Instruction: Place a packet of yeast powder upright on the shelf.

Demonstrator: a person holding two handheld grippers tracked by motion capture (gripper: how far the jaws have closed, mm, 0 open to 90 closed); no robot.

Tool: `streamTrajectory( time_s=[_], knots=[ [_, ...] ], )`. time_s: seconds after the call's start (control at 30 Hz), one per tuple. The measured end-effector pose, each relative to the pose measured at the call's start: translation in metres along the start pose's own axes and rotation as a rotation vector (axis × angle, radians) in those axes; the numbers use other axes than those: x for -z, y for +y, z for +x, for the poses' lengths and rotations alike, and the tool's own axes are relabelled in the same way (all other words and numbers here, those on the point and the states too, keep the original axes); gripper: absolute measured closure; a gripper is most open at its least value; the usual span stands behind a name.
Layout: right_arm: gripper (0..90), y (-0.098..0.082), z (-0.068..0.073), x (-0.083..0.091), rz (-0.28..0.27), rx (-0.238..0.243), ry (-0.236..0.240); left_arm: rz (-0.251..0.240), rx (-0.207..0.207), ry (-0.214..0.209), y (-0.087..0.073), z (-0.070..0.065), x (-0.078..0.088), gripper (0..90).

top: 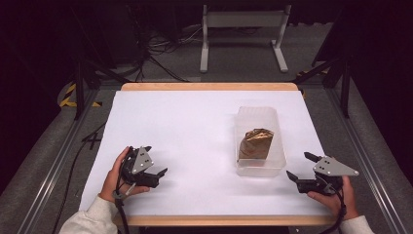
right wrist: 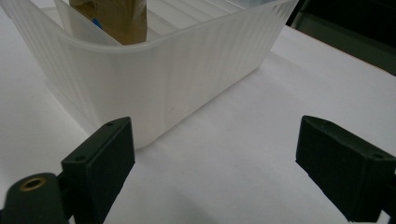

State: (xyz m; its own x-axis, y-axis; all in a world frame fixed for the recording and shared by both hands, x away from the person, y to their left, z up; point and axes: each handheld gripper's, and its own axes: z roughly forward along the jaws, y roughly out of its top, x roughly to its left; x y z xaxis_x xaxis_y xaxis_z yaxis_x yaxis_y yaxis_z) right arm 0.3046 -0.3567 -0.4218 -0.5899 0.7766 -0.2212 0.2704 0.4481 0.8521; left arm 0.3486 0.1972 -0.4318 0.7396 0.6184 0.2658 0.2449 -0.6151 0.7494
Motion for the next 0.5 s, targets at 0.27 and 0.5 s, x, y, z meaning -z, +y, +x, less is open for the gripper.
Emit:
streamTrajectory(
  time_s=[0.27,0.5],
  knots=[
    [12.2,0.000,0.000,0.000,0.000,0.002,0.000,-0.017,0.059,0.022,-0.017,0.008,0.012,10.0],
    [12.5,0.000,0.000,0.000,0.001,0.004,-0.003,-0.045,0.138,0.044,-0.034,0.017,0.023,9.9]
  ],
)
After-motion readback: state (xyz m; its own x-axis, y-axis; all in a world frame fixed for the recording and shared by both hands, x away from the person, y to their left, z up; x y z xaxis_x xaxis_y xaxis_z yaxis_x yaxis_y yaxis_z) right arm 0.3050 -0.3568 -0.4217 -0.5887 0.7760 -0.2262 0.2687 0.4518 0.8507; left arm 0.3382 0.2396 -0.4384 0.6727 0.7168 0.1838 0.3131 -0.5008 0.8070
